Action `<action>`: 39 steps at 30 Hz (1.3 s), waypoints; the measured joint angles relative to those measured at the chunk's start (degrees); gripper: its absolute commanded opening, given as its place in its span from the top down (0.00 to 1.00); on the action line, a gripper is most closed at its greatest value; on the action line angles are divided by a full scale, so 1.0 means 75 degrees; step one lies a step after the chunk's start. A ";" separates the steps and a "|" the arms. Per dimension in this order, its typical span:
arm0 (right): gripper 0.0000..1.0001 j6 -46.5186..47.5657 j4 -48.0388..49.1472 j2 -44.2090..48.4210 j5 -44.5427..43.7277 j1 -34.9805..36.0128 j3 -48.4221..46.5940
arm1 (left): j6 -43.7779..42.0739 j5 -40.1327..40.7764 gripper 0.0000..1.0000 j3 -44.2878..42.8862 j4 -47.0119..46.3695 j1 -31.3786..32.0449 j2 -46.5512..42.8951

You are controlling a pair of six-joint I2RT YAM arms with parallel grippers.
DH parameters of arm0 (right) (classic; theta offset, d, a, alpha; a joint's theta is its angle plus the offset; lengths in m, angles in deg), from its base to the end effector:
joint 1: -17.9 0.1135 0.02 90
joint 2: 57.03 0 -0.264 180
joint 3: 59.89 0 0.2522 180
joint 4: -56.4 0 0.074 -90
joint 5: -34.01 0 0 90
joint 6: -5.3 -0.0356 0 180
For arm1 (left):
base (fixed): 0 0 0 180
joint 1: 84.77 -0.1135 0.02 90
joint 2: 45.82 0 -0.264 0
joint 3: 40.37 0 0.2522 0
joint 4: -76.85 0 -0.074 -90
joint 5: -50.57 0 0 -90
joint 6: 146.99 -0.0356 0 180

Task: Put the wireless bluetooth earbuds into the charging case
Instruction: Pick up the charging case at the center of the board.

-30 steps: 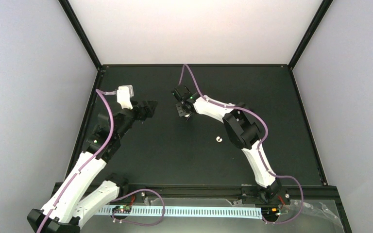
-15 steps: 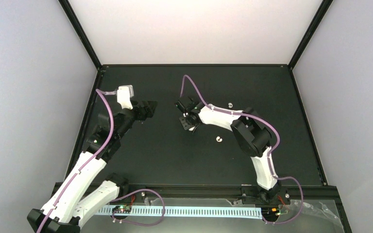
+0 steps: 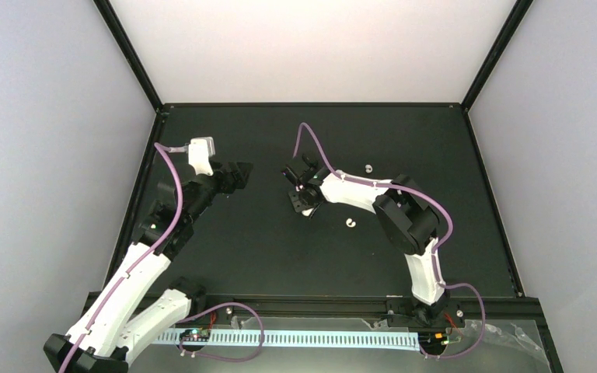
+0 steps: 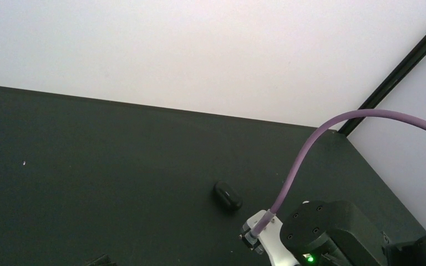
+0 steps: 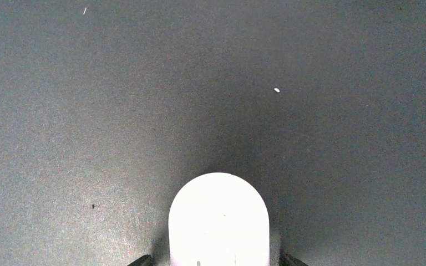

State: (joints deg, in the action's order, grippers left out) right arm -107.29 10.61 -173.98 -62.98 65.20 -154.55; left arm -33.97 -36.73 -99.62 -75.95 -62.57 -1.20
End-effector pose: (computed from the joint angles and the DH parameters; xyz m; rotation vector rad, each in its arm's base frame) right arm 0.2838 0.3012 0.1517 -0.5575 2.6975 0.1676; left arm 0.1701 -0.0676 0.3388 -0.0474 1.8198 -0.5213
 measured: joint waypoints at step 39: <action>0.77 0.1151 0.0793 0.3876 -0.1093 0.0772 0.2707 | -0.0105 -0.0286 0.01 0.0000 -0.0061 0.0195 -0.0099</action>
State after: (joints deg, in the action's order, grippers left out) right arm -98.66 16.55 -144.91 -71.17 71.00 -134.25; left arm -34.75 -38.87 -99.62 -76.41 -61.11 -1.94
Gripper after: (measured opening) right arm 0.366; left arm 0.988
